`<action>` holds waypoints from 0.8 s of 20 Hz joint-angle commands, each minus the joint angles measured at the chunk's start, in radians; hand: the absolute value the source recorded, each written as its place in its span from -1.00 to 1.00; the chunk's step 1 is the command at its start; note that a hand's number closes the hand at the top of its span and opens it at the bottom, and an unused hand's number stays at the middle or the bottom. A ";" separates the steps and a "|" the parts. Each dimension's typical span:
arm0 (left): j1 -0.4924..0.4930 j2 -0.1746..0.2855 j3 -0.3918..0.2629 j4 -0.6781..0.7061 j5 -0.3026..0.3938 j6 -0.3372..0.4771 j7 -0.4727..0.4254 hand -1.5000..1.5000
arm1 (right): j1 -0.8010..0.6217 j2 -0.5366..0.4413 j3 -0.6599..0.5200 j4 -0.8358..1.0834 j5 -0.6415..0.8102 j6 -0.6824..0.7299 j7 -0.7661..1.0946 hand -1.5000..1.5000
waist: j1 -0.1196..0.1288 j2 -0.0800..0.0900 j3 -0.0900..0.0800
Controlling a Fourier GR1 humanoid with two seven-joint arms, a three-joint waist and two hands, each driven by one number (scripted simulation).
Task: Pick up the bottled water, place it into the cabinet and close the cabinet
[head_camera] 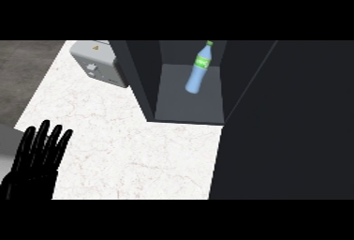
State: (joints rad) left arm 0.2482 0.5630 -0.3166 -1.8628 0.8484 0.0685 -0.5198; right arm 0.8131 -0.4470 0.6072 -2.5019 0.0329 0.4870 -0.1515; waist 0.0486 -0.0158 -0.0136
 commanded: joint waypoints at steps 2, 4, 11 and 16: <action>0.061 0.046 0.043 -0.017 0.037 -0.067 -0.009 -1.00 | -0.032 0.044 0.250 -0.088 0.075 0.000 0.123 1.00 | 0.020 0.007 -0.001; 0.079 0.060 0.054 -0.001 0.055 -0.115 -0.016 -1.00 | -0.043 0.069 0.273 -0.092 0.032 -0.018 0.115 1.00 | 0.028 0.013 -0.002; 0.090 0.106 0.095 -0.021 0.086 -0.174 -0.006 -1.00 | -0.143 0.076 0.263 -0.041 -0.006 -0.015 0.174 1.00 | 0.084 0.033 -0.001; 0.096 0.134 0.111 -0.034 0.097 -0.224 -0.006 -1.00 | -0.201 0.083 0.228 -0.008 -0.023 -0.020 0.194 1.00 | 0.120 0.043 -0.003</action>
State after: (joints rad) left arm 0.3450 0.6801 -0.2153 -1.8825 0.9330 -0.1227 -0.5294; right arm 0.6954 -0.4195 0.6445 -2.4905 0.0050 0.4397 -0.0517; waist 0.1413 0.0167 -0.0163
